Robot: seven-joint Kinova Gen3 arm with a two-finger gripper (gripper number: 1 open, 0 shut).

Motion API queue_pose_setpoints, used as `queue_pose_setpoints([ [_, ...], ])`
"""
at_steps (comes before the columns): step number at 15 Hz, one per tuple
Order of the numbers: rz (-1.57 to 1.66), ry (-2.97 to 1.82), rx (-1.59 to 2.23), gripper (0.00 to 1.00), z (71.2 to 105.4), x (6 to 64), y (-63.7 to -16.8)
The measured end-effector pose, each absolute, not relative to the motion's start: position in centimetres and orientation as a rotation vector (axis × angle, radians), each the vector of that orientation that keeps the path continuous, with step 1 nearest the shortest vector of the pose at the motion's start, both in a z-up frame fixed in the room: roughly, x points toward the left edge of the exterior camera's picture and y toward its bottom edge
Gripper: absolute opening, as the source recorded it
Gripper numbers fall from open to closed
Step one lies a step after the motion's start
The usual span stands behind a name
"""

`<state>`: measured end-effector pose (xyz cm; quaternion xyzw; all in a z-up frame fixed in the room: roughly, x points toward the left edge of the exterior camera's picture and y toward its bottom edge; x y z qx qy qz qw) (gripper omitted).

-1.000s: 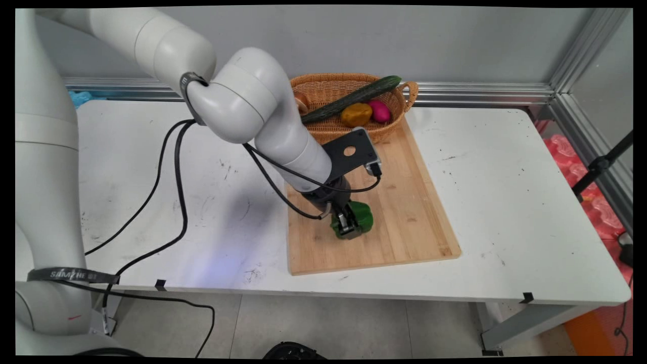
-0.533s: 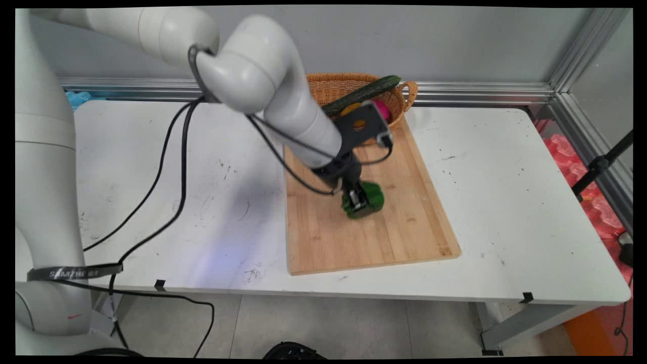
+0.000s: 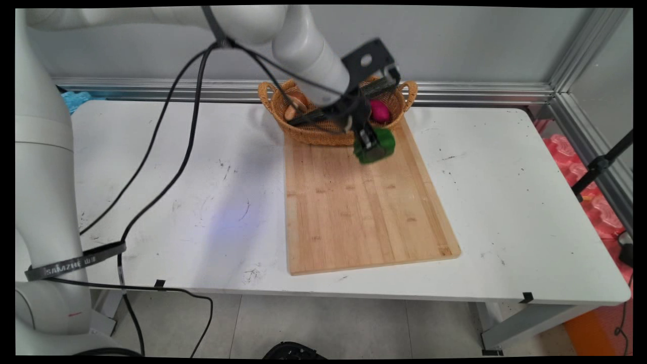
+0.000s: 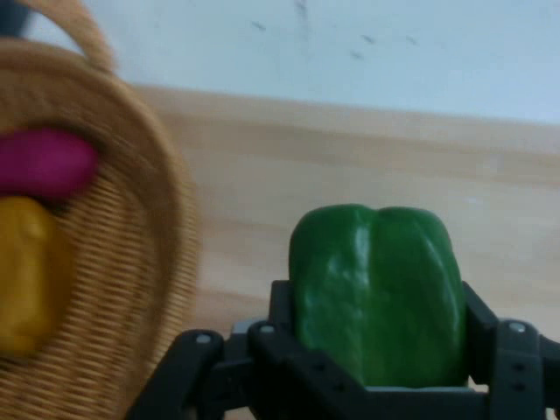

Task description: Place the picked object in the vegetable basket

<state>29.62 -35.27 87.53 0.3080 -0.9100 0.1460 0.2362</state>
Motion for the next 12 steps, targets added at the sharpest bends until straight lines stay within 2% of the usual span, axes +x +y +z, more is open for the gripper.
queue_pose_setpoints([
  [5,0.507,-2.469,0.83,0.0,89.0,34.0,-41.1],
  [12,0.588,-2.448,0.811,0.0,88.5,39.3,-46.9],
])
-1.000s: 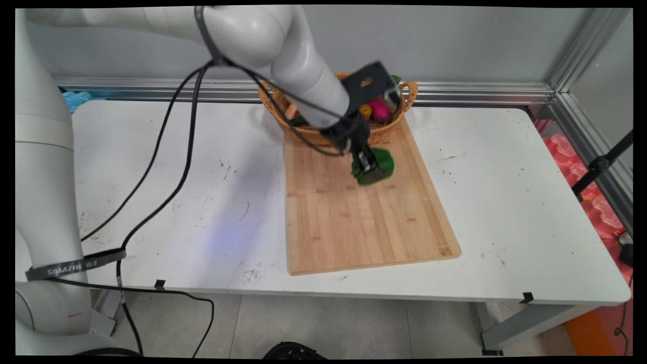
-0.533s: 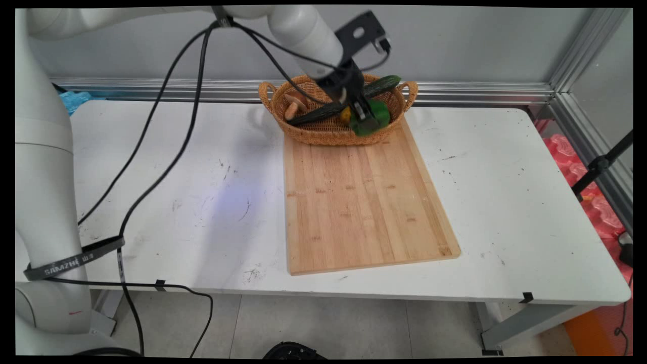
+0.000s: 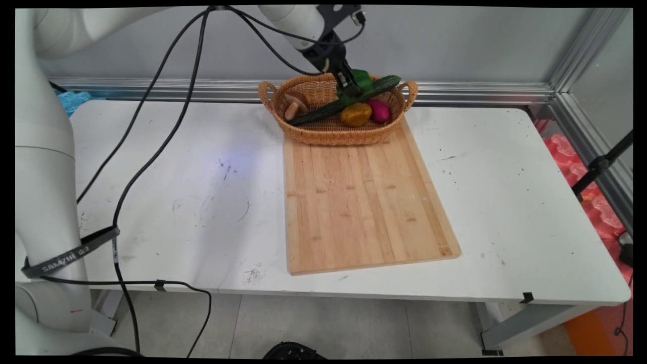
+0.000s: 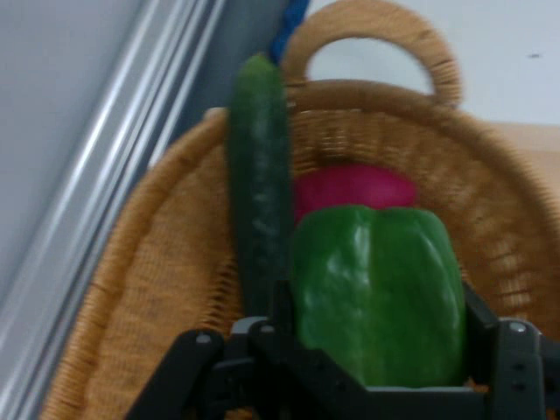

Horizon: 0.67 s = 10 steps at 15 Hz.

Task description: Place the picked object in the vegetable basket

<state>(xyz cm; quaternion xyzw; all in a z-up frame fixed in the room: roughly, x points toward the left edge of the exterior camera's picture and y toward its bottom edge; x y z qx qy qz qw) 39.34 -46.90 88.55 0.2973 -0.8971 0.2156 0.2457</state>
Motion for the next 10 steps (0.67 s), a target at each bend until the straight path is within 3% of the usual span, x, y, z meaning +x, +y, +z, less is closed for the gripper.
queue_pose_setpoints([
  [10,0.625,-2.444,0.815,0.0,85.7,44.5,-52.2],
])
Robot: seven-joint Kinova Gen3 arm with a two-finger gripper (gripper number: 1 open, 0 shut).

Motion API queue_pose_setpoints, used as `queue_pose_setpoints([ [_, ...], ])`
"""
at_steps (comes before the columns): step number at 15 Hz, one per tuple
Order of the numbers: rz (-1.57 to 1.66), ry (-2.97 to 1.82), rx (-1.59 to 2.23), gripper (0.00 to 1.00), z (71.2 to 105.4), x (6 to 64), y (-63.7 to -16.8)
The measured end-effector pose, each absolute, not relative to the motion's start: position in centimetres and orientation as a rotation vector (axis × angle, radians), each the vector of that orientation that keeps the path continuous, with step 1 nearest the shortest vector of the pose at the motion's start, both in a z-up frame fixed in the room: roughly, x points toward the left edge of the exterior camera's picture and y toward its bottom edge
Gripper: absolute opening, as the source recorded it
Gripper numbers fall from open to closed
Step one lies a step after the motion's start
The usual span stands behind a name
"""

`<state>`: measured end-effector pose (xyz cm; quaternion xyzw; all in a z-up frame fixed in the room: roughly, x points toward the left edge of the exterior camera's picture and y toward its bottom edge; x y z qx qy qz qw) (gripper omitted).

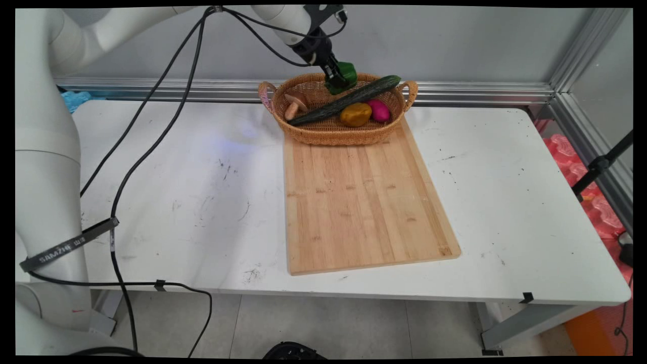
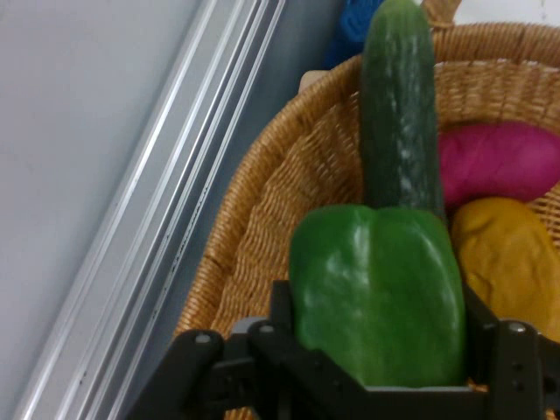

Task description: Place the picked object in the vegetable basket

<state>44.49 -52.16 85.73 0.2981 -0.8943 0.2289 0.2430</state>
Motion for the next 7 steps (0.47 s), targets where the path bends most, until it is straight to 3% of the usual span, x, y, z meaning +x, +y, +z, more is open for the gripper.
queue_pose_setpoints([
  [4,0.613,-2.442,0.816,0.0,84.5,45.2,-53.0],
  [5,0.611,-2.441,0.817,1.0,84.2,45.3,-53.1],
  [7,0.603,-2.44,0.817,1.0,83.8,45.5,-53.4],
])
